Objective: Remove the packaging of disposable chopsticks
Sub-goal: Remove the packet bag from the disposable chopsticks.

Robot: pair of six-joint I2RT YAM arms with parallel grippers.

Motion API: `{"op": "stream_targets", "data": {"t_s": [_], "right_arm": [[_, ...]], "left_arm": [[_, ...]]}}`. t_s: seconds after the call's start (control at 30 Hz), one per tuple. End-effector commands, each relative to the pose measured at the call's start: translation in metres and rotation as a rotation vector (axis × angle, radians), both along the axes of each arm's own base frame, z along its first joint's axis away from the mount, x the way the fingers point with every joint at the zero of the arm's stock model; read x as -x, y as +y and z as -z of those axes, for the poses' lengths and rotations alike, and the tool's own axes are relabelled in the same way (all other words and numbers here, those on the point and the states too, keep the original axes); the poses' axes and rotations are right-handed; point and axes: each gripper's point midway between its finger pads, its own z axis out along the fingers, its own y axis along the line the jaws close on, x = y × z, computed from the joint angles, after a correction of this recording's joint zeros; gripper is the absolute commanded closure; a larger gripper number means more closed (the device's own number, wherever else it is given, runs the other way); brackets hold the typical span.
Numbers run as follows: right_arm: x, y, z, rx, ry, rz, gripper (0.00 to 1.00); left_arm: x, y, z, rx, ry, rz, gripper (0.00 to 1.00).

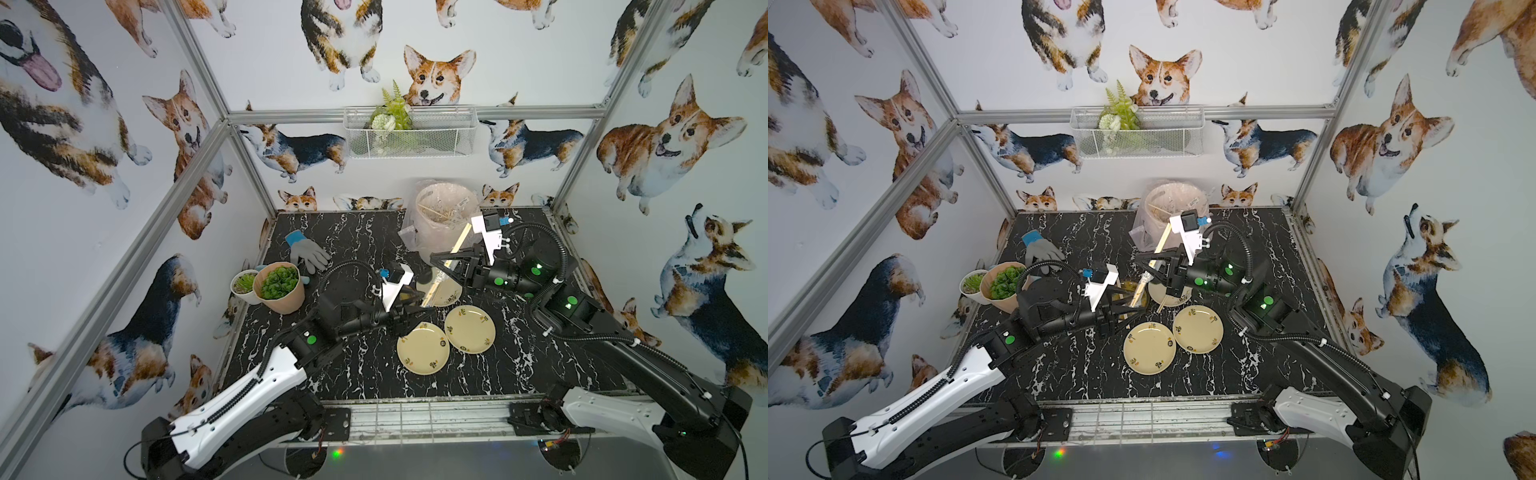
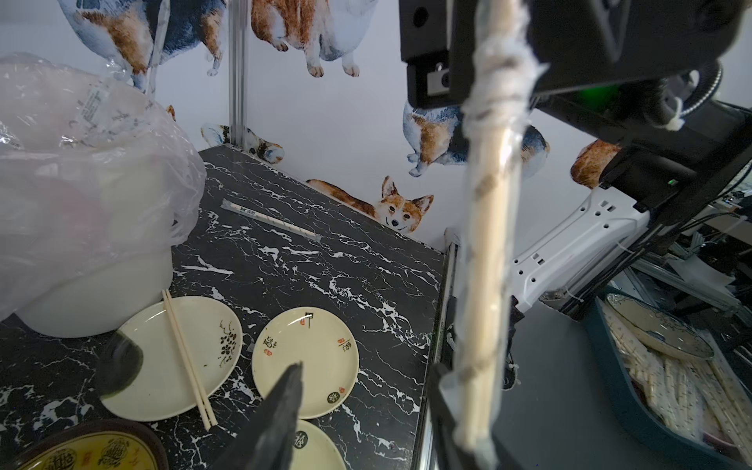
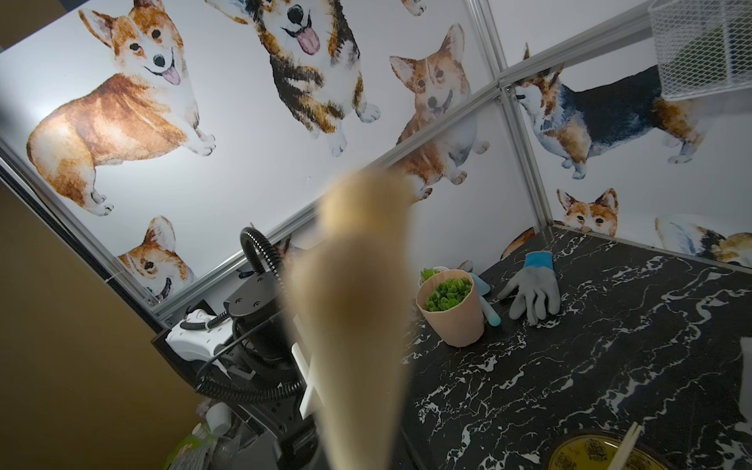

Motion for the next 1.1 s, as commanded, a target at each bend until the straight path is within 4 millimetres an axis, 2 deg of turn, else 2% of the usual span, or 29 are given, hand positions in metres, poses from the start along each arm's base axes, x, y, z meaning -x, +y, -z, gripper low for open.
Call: {"op": "stream_targets", "data": {"t_s": [0.0,0.17,0.2,0.3,0.33,0.37,0.43,0.5,0.53,0.57,0.67,0.7,0.73,0.77,0.83,0.93,1.0,1.07], "right_arm": [[-0.002,-0.009,0.021,0.097,0.039,-0.019,1.00],[0.004,-0.007,0.020,0.100,0.044,-0.059,1.00],[0.004,-0.005,0.019,0.088,0.055,-0.072,1.00],[0.007,0.001,0.019,0.062,0.079,-0.107,1.00],[0.008,0.003,0.019,0.057,0.083,-0.111,1.00],[0.009,0.005,0.019,0.053,0.084,-0.120,1.00],[0.013,0.008,0.019,0.052,0.084,-0.139,1.00],[0.017,0.010,0.020,0.057,0.085,-0.154,1.00],[0.017,0.010,0.019,0.056,0.084,-0.156,1.00],[0.018,0.009,0.018,0.054,0.080,-0.159,1.00],[0.022,0.008,0.013,0.055,0.057,-0.167,0.98],[0.021,0.006,0.011,0.061,0.040,-0.158,0.76],[0.020,0.004,0.009,0.068,0.027,-0.145,0.58],[0.017,0.000,0.006,0.076,0.013,-0.122,0.45],[0.008,-0.011,-0.003,0.077,-0.016,-0.055,0.30],[-0.002,-0.020,-0.017,0.060,-0.039,-0.024,0.30],[-0.005,-0.020,-0.023,0.064,-0.047,-0.036,0.35],[-0.004,-0.017,-0.026,0.071,-0.051,-0.059,0.44]], "left_arm": [[0.013,-0.002,-0.015,0.025,-0.061,0.082,0.24],[0.022,-0.014,-0.029,0.073,-0.043,0.179,0.23],[0.022,-0.018,-0.049,0.115,-0.064,0.199,0.23],[0.016,-0.028,-0.059,0.161,-0.046,0.216,0.25],[0.012,-0.031,-0.060,0.171,-0.034,0.208,0.28],[0.007,-0.033,-0.061,0.184,-0.028,0.191,0.34],[0.001,-0.035,-0.064,0.209,-0.026,0.168,0.59],[-0.006,-0.035,-0.064,0.228,-0.024,0.132,0.90],[-0.008,-0.034,-0.064,0.231,-0.022,0.118,0.98],[-0.009,-0.033,-0.063,0.234,-0.023,0.107,1.00],[-0.011,-0.031,-0.063,0.234,-0.023,0.087,1.00],[-0.010,-0.030,-0.065,0.240,-0.027,0.088,1.00],[-0.008,-0.030,-0.050,0.219,-0.003,0.094,1.00],[-0.006,-0.030,-0.049,0.217,-0.002,0.106,1.00],[-0.001,-0.030,-0.045,0.200,0.007,0.132,1.00],[0.003,-0.030,-0.039,0.180,0.020,0.148,1.00],[0.004,-0.029,-0.037,0.171,0.024,0.148,1.00],[0.005,-0.028,-0.037,0.168,0.020,0.150,1.00]]}}
